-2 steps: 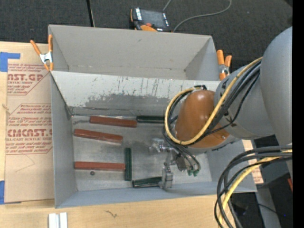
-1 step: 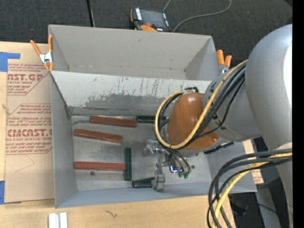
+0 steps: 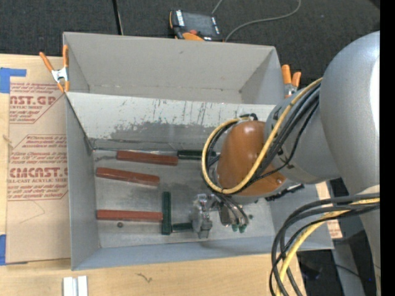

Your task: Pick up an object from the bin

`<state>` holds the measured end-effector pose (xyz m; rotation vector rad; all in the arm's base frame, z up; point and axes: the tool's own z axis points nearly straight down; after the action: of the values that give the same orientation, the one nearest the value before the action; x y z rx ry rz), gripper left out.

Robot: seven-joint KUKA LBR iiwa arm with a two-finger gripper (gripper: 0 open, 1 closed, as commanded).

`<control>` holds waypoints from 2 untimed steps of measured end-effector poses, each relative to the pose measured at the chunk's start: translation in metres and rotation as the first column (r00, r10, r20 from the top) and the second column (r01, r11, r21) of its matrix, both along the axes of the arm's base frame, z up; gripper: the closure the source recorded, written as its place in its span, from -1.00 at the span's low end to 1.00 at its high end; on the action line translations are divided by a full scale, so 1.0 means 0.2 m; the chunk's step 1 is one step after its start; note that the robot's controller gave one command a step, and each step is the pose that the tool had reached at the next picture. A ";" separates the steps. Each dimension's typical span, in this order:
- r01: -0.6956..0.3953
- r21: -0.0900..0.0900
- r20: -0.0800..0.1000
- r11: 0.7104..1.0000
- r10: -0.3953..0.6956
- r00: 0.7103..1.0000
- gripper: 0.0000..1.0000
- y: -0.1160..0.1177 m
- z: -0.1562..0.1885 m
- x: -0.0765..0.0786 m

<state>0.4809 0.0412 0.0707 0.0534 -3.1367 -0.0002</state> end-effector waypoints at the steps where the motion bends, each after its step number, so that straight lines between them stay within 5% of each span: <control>1: 0.376 0.000 -0.005 0.926 -0.376 0.926 1.00 -0.04 0.00 0.10; 2: 0.356 0.002 0.006 0.935 -0.356 0.935 1.00 0.00 0.12 0.14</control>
Offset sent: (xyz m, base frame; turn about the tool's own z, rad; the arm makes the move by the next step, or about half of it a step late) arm 0.0213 -0.0094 -0.0007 0.3869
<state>0.5090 0.0420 0.0948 -0.5155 -3.1014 -0.0027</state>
